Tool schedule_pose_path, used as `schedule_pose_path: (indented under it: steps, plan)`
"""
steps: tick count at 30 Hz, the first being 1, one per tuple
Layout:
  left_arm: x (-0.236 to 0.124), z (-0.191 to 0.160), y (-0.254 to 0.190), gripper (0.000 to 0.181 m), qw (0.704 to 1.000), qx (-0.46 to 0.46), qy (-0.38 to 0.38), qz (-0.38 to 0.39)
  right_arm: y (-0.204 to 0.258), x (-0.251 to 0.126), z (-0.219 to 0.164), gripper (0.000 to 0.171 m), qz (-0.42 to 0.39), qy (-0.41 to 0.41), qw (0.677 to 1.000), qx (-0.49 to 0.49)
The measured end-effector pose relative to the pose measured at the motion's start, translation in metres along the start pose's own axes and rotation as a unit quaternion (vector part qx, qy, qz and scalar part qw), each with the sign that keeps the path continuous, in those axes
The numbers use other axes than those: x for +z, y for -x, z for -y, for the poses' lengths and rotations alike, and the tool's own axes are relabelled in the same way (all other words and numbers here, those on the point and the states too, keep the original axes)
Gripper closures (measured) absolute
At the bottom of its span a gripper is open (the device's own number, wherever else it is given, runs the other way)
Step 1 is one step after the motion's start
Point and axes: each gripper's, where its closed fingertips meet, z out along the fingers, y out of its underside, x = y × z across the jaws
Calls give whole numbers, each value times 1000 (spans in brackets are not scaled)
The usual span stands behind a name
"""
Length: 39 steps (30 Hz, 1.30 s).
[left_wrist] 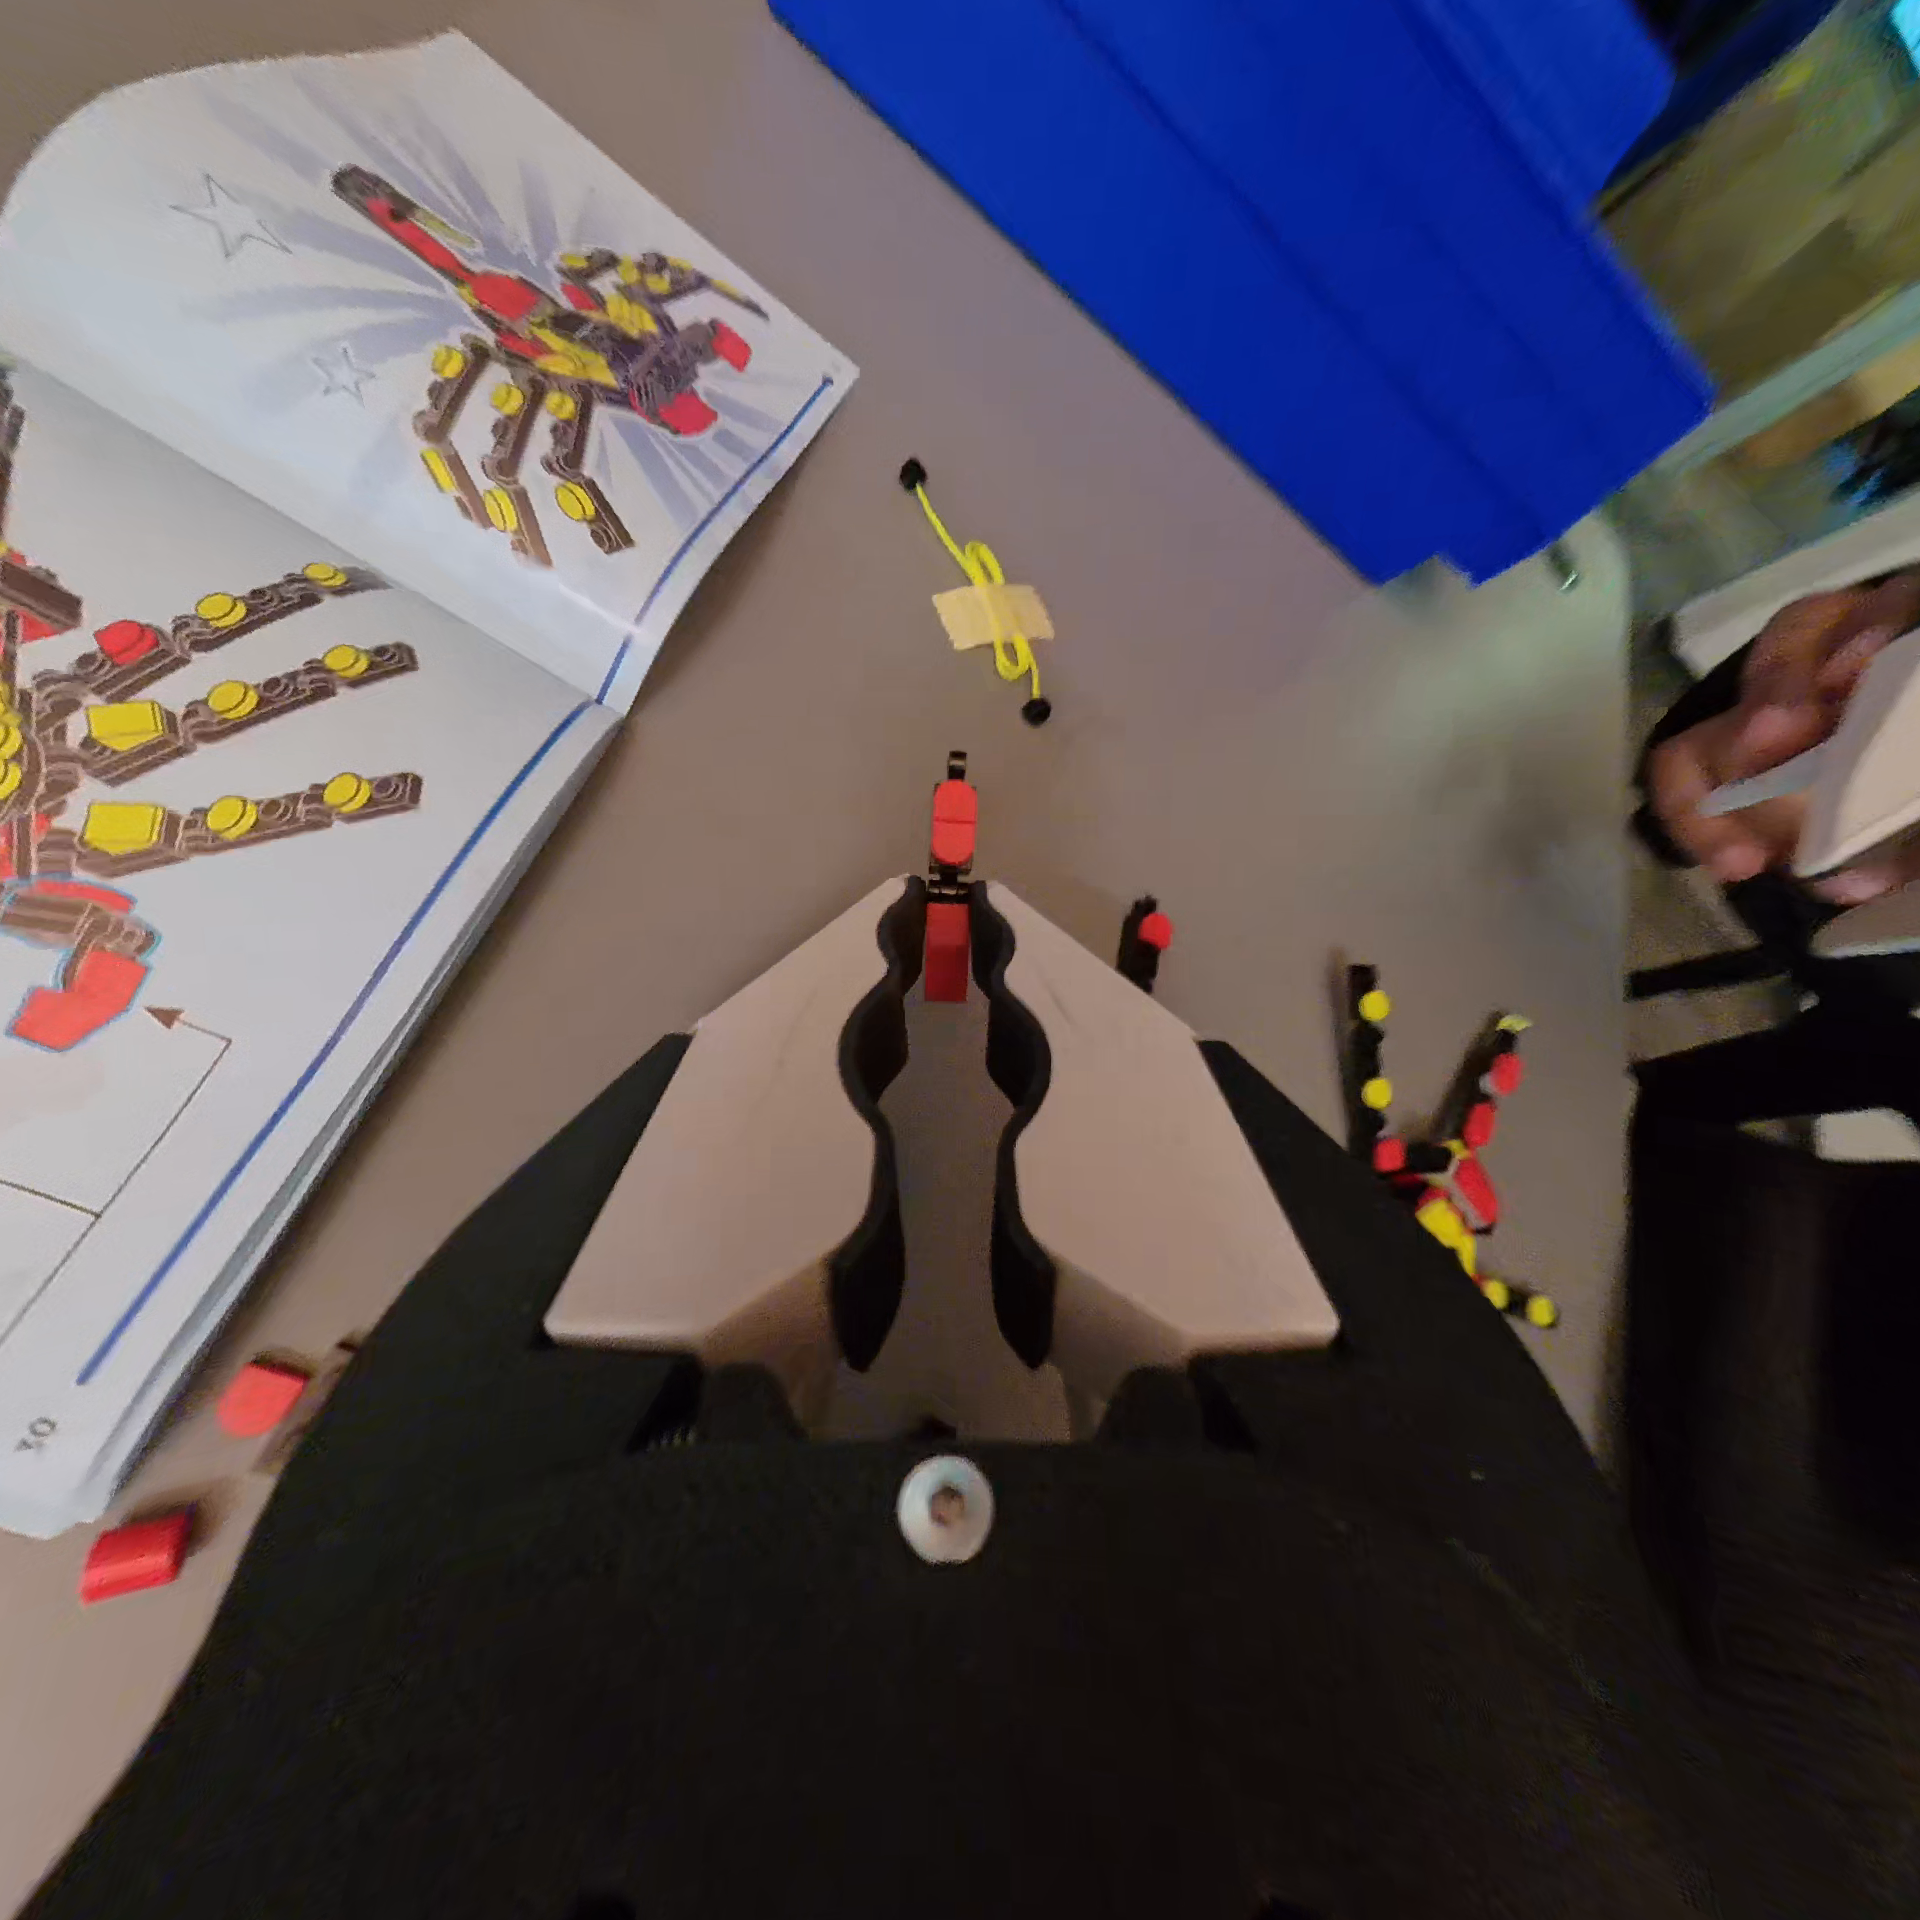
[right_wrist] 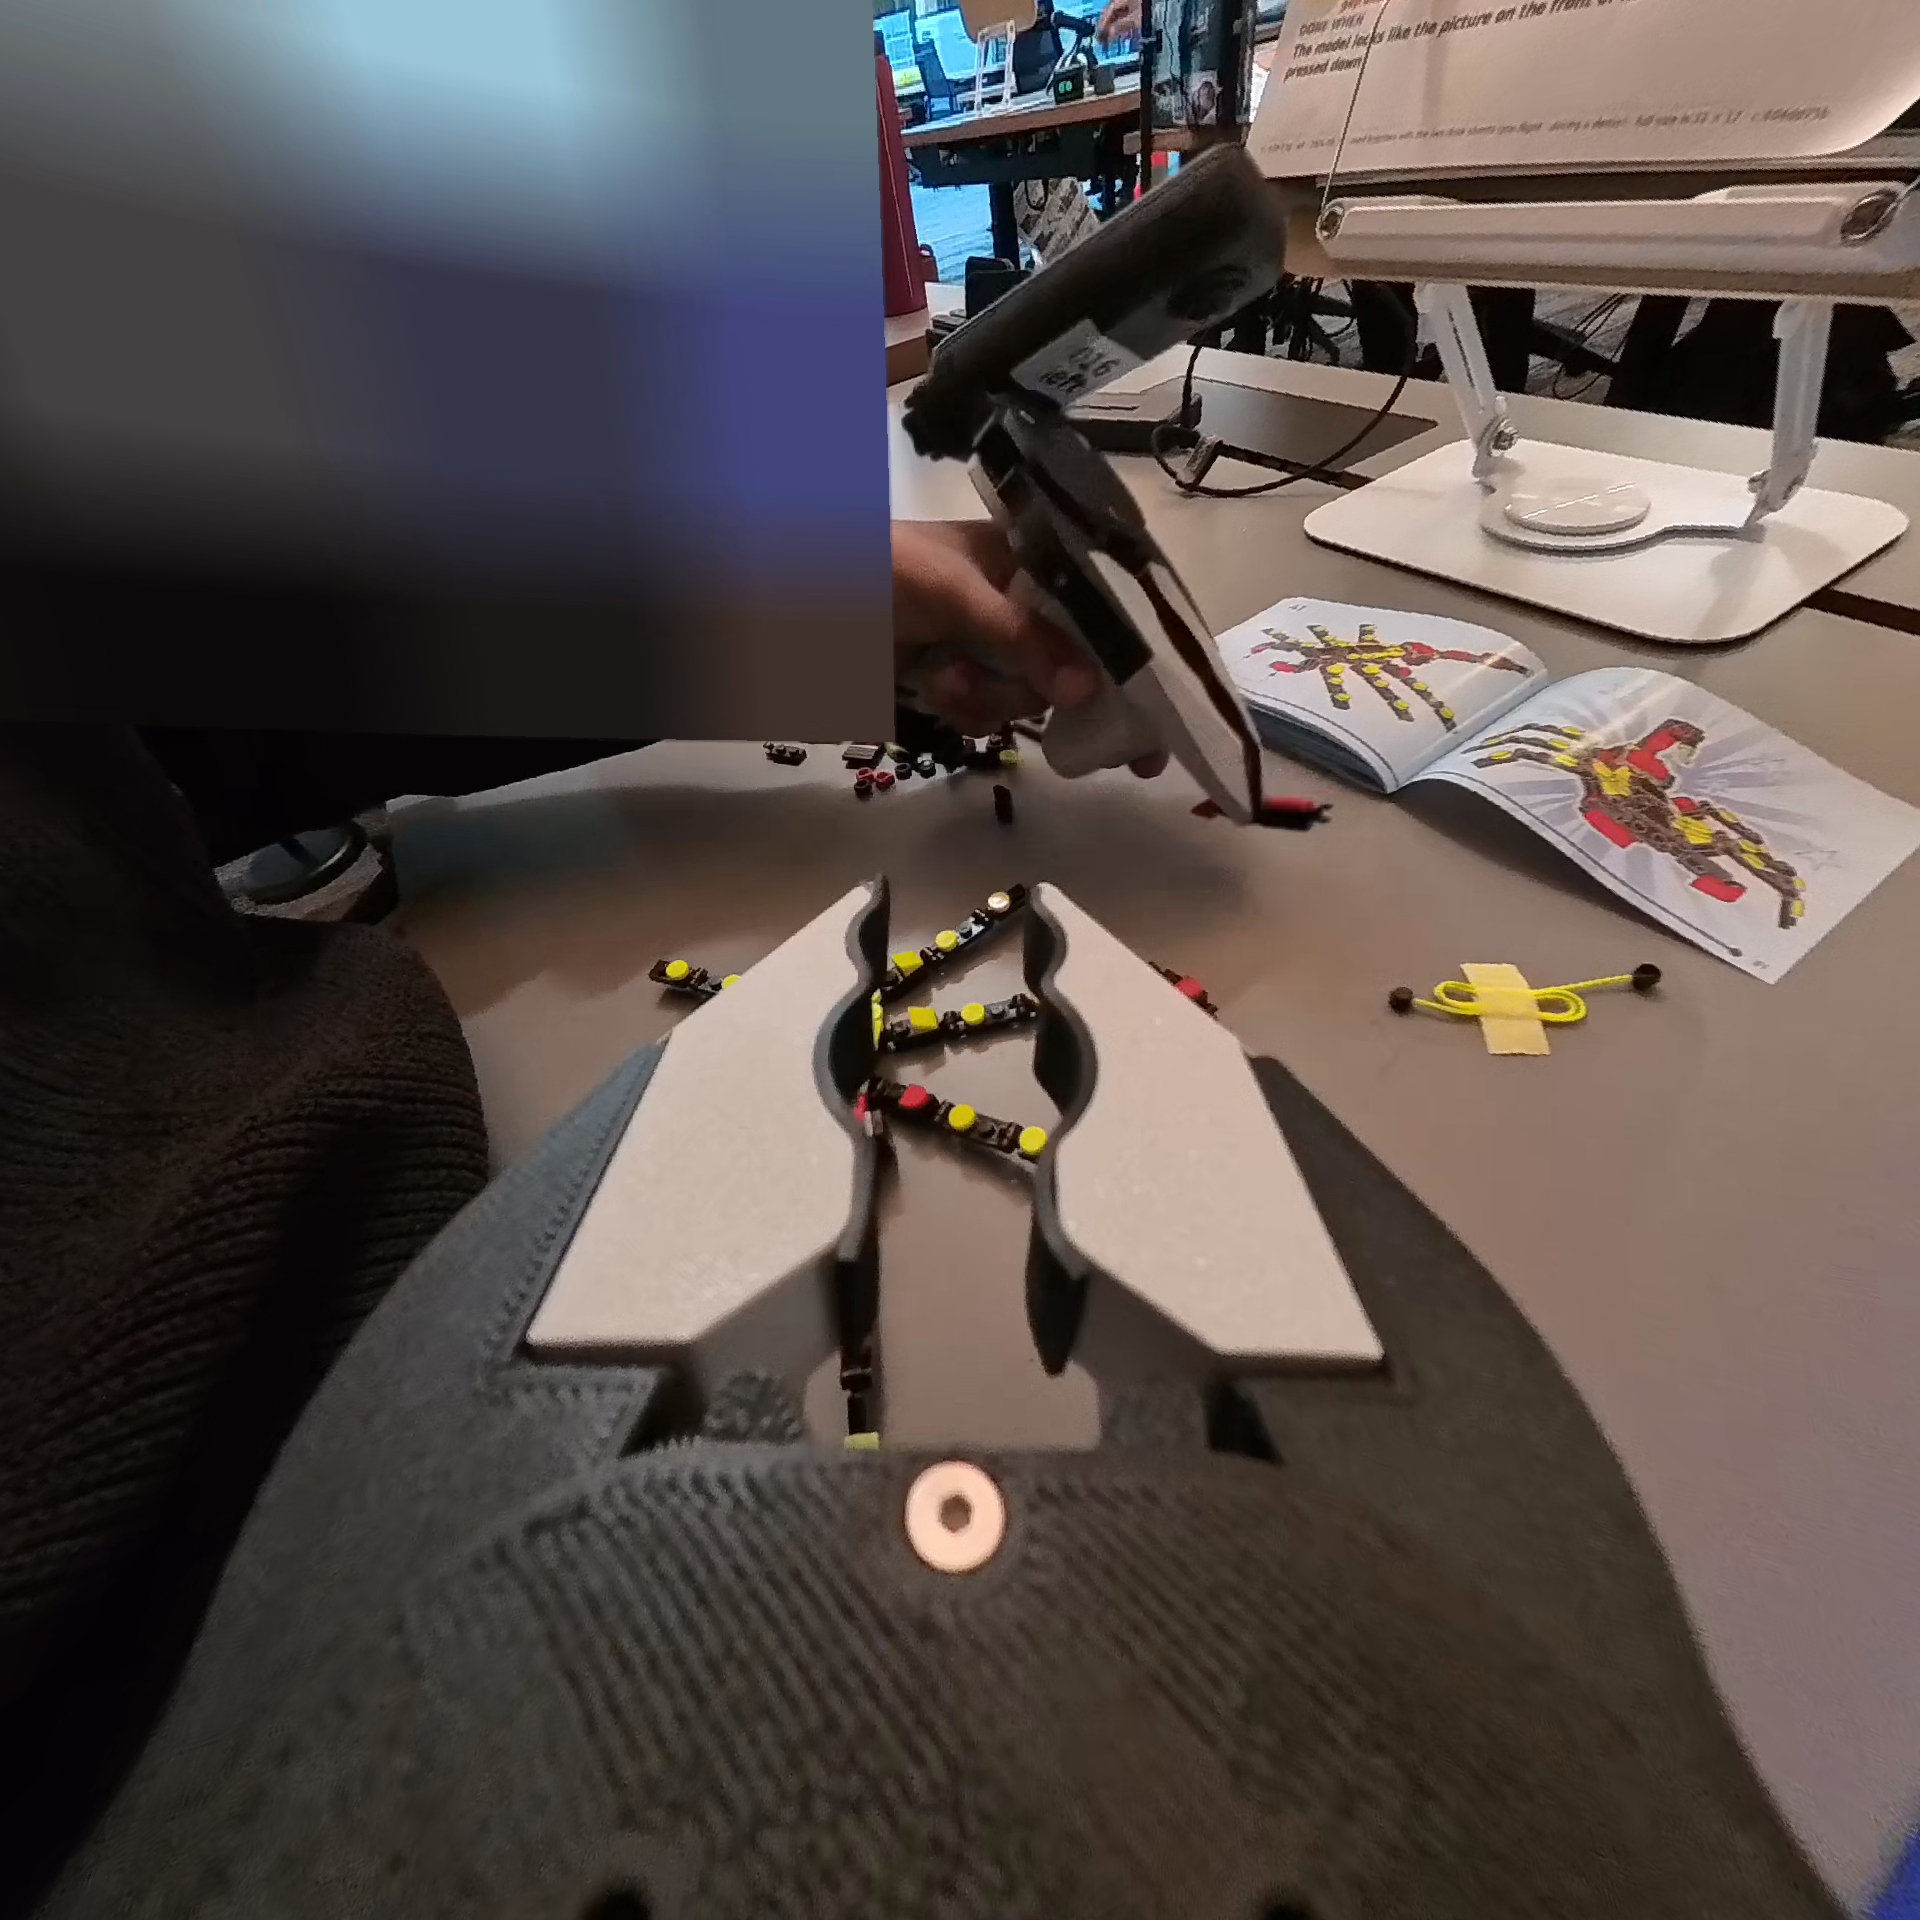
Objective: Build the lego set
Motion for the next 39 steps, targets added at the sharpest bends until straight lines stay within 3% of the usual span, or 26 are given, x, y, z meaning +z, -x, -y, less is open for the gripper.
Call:
schedule_pose_path:
  steps: [8,14,25,33,39]
  plan:
    - [14,-18,-1,176,993,79,84,34,2,-1,1,149,9,-2,1000,6]
    - [9,-17,-2,165,990,99,86,51,3,-1,1,149,12,-2,1000,8]
    - [-68,-29,9,171,986,114,24,122,1,-2,-1,150,14,-3,1000,19]
    - [-84,-79,12,166,976,157,109,101,0,1,-6,150,17,6,1000,25]
    - [-114,-65,40,168,973,139,74,169,0,0,-6,151,15,6,1000,23]
